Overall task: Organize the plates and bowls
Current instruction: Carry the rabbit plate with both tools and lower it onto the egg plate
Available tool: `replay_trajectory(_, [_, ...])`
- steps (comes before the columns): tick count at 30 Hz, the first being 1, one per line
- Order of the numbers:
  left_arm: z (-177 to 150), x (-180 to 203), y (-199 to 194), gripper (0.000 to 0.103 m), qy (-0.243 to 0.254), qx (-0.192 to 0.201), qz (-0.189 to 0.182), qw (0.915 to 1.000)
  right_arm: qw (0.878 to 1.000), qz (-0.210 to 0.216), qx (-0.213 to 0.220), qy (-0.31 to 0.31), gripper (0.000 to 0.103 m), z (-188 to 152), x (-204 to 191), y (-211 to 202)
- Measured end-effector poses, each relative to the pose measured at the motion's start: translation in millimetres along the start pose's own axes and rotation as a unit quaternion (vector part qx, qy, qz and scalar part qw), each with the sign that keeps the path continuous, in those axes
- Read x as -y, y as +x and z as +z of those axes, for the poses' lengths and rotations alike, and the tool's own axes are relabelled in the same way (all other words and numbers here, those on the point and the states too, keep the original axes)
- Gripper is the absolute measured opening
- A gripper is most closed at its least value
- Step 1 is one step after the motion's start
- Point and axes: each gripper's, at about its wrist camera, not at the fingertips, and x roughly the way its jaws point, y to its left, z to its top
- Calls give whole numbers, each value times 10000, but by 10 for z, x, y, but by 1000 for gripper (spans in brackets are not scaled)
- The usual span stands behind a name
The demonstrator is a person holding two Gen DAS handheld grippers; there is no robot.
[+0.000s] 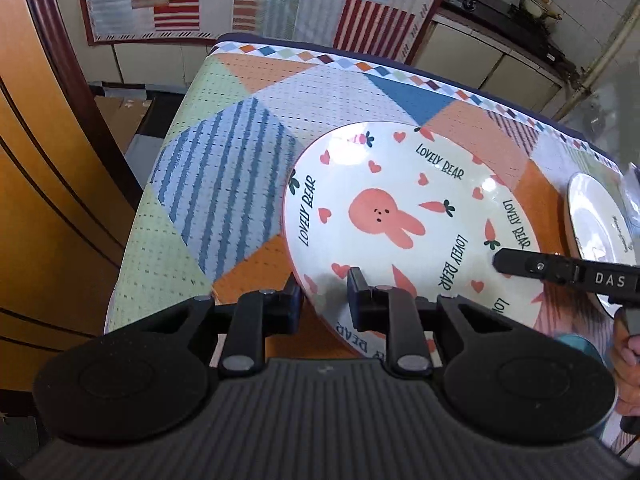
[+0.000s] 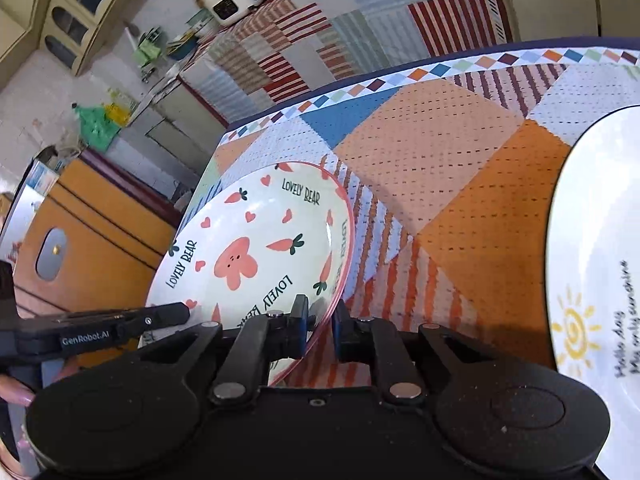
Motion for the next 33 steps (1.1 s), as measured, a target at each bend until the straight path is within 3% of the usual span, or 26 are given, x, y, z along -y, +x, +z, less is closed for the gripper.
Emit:
replay_trajectory(7, [-181, 227, -453, 21, 193, 132, -37, 9997, 9997, 165, 138, -105, 17, -139, -2, -348])
replay_trajectory(21, [-666, 864, -1692, 21, 427, 461, -440, 9971, 9953, 131, 527, -798, 20, -577, -407, -1741])
replay_trajectory(27, [-961, 1037, -1955, 21, 583, 326, -699, 9953, 9932, 56, 615, -982, 22, -935, -472, -2213])
replay_trajectory(33, [-1238, 1179, -2003, 21, 673, 240, -655, 9953, 9943, 37, 627, -861, 22, -1288, -400, -2417])
